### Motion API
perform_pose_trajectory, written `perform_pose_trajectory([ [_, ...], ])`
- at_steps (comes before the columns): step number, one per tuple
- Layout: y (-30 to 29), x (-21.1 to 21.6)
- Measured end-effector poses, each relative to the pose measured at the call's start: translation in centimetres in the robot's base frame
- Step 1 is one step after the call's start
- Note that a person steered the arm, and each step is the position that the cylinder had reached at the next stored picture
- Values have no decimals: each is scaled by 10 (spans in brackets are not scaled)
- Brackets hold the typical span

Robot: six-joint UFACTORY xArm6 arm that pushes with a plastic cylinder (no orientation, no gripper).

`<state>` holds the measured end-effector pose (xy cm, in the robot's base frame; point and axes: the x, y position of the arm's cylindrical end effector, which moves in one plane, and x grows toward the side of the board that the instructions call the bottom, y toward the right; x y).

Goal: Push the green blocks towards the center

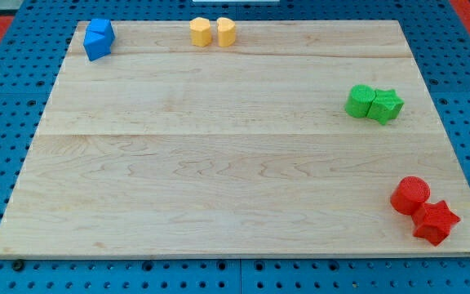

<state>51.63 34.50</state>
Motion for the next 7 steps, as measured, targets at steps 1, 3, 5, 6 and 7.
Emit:
perform_pose_trajectory([
  [1, 0, 0],
  [3, -5, -4],
  [5, -9, -42],
  [6, -49, -75],
  [7, -70, -99],
])
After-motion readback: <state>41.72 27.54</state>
